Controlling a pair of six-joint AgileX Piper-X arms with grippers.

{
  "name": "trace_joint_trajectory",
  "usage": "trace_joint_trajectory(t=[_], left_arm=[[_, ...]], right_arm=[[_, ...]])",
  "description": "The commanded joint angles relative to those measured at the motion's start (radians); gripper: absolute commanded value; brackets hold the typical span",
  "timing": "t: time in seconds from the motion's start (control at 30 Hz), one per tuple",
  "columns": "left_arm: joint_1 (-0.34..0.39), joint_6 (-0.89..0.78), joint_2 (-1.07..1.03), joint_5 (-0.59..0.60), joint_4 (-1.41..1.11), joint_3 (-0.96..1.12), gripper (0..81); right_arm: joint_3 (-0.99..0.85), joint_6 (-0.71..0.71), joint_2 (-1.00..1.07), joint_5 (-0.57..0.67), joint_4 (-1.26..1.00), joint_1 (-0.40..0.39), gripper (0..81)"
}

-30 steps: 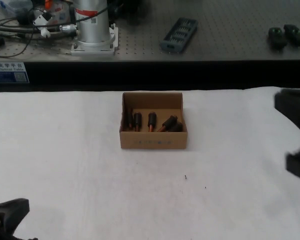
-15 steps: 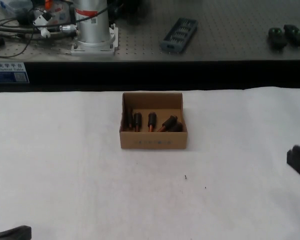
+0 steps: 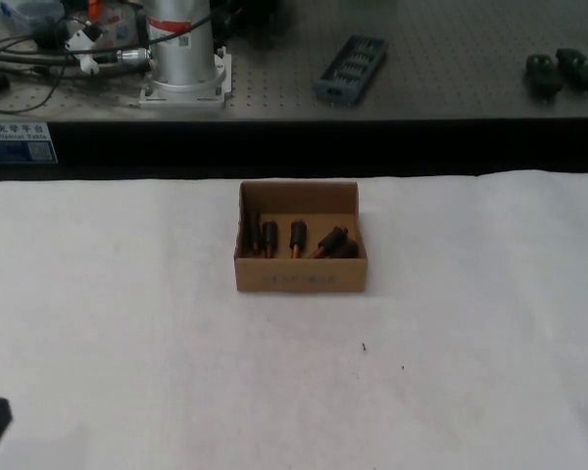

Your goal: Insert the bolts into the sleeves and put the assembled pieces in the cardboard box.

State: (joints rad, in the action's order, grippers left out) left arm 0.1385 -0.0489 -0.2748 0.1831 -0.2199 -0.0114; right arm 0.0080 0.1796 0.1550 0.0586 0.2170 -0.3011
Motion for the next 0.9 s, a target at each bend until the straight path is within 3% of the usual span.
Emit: trace_joint_trajectory(t=[0.0,0.17,0.33,0.5,0.77,0.87], left_arm=[[-0.068,0.012,0.121,0.005,-0.004,0.011,0.6],[-0.080,0.012,0.194,0.005,-0.004,0.011,0.6],[-0.080,0.012,0.224,0.005,-0.004,0.011,0.6],[-0.080,0.012,0.222,0.005,0.044,0.011,0.6],[-0.080,0.012,0.222,0.005,0.470,0.011,0.6],[-0.080,0.012,0.222,0.005,0.580,0.011,0.6]], right_arm=[[-0.008,0.008,-0.014,0.004,-0.014,0.020,3.7],[-0.008,0.008,-0.044,0.004,0.110,0.145,3.7],[-0.008,0.008,-0.049,0.004,0.143,0.219,3.7],[-0.008,0.008,-0.049,0.004,0.142,0.222,3.7],[-0.008,0.008,-0.049,0.004,0.306,0.222,3.7],[-0.008,0.093,-0.049,0.000,0.355,0.222,3.7]])
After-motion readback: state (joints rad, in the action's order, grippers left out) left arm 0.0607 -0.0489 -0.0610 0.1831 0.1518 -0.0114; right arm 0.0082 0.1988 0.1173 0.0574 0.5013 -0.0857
